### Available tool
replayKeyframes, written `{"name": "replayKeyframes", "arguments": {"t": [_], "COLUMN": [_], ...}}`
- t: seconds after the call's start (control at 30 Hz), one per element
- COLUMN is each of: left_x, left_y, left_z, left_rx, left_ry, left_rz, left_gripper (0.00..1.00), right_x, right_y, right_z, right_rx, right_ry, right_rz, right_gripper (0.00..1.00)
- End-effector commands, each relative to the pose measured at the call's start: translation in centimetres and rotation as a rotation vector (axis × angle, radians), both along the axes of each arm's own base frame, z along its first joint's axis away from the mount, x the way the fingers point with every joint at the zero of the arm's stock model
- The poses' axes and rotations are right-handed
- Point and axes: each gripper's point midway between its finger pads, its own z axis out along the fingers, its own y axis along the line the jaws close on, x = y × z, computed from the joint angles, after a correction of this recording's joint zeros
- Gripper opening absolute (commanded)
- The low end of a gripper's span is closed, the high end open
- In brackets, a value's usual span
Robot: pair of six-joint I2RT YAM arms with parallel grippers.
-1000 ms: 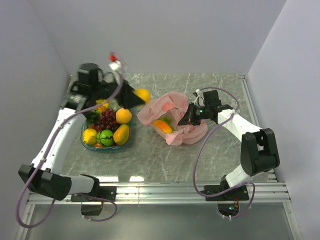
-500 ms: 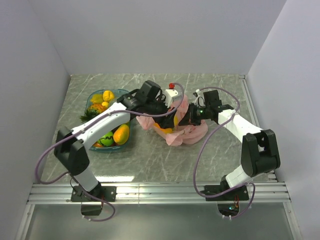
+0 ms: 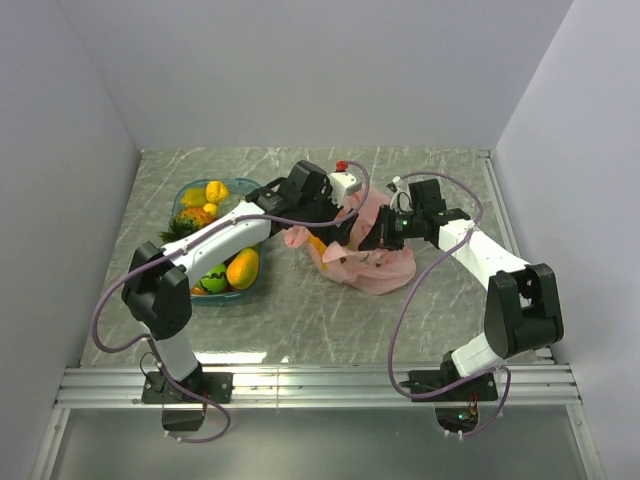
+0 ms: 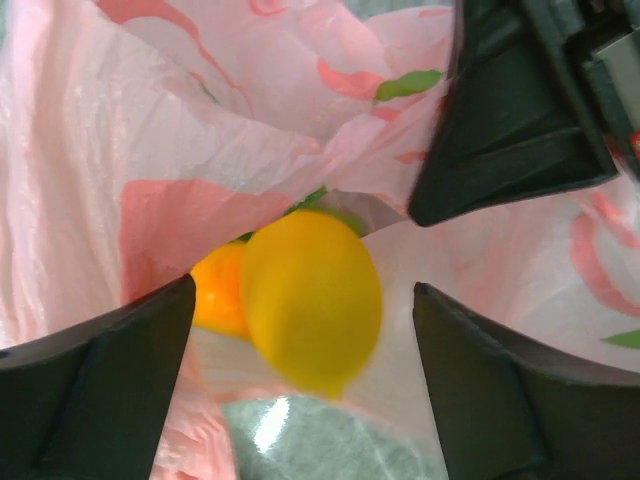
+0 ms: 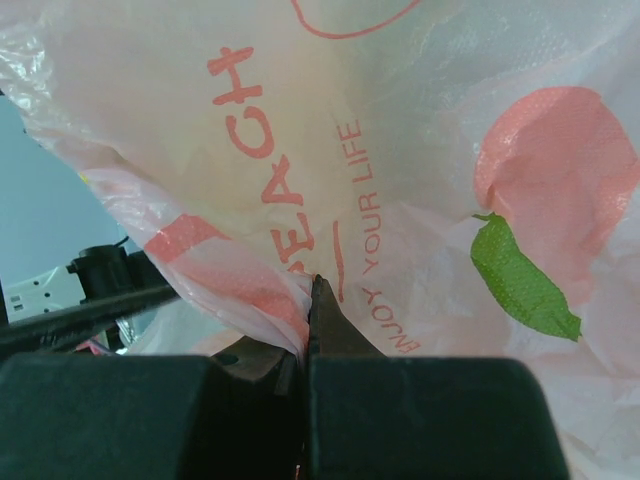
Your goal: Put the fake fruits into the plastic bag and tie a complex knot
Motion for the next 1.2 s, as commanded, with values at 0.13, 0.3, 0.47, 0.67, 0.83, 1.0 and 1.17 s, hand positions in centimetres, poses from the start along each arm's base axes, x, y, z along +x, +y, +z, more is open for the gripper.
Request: {"name": "replayKeyframes", "arguments": {"t": [0.13, 0.3, 0.47, 0.67, 0.83, 1.0, 1.17], "left_x": [-2.4, -4.9, -5.2, -1.2, 0.8, 3.2, 3.1], "left_y": [1.1, 6.6, 11.7, 17.3, 20.3, 21.9, 22.1], "left_z": [7.2, 14.7, 16.6, 9.3, 4.5, 1.8, -1.0], "left_rx": [-0.210, -0.444, -0.428, -0.051, 0.205, 0.353, 0.421], "left_ry": [-0.004, -0.031, -0.118, -0.096, -0.076, -0.065, 0.010], "left_rz": [-0.104, -0.156, -0.038, 0.114, 0.108, 0.139, 0.092], "left_gripper": [0.99, 0.98, 0.99, 0.99, 0.99, 0.99, 0.99], "right_x": [1.2, 1.3, 1.5, 1.7, 1.6, 1.5, 1.4], "right_y": [-0.2, -0.2, -0.1, -0.1, -0.3, -0.3, -0.4], "right_z": [1.2, 1.2, 1.1, 1.3, 1.3, 1.2, 1.1], "right_rx": [0.014, 0.013, 0.020, 0.016, 0.008, 0.011, 0.000], "right_ry": [-0.039, -0.040, -0.036, -0.040, -0.048, -0.042, -0.044], "right_rz": [-0.011, -0.015, -0.023, -0.024, -0.025, -0.031, -0.025], "right_gripper": [0.00, 0.00, 0.00, 0.00, 0.00, 0.00, 0.00]}}
